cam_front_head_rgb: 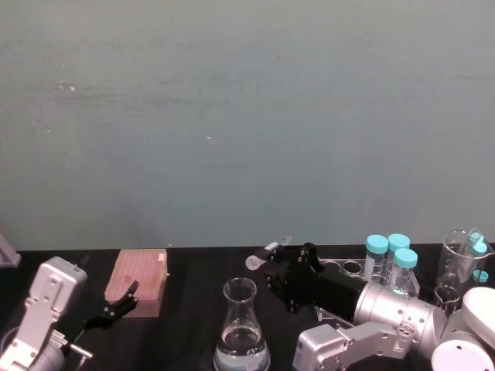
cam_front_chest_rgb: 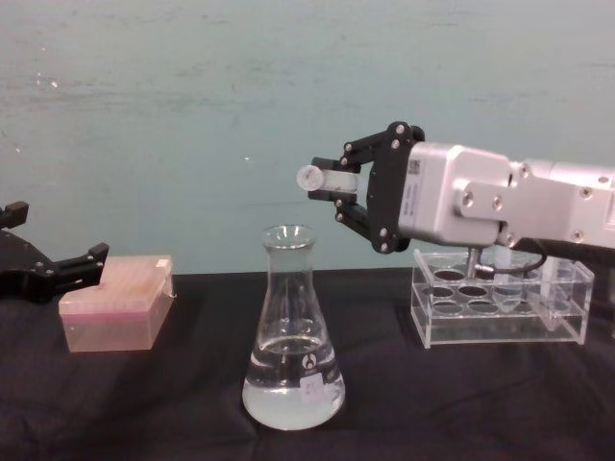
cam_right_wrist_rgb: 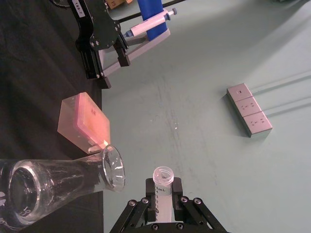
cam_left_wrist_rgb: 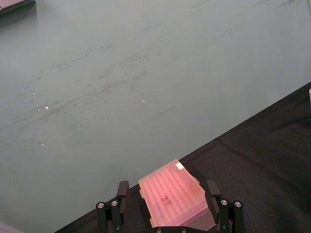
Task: Pour the liquid from the test tube into the beaker using one hand.
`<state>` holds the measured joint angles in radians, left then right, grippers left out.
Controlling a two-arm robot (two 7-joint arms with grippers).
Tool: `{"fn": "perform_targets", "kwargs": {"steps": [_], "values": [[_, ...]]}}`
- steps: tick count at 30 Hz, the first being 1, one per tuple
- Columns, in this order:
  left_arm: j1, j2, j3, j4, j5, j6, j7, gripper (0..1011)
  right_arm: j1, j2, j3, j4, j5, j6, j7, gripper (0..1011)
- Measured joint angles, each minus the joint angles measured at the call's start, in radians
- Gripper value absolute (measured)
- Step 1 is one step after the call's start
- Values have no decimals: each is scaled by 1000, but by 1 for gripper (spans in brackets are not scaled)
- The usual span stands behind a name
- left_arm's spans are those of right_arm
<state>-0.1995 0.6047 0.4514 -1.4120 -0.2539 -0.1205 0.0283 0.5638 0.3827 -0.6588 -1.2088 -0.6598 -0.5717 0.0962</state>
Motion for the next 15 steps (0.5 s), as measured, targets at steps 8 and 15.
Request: {"fn": "perform_targets", "kwargs": {"steps": [8, 15], "values": [[0, 0, 0, 0, 0, 0, 0, 1000, 7, 6, -16, 2, -34, 1, -30, 190], [0, 0, 0, 0, 0, 0, 0, 1000, 15, 8, -30, 6, -52, 7, -40, 190]]}}
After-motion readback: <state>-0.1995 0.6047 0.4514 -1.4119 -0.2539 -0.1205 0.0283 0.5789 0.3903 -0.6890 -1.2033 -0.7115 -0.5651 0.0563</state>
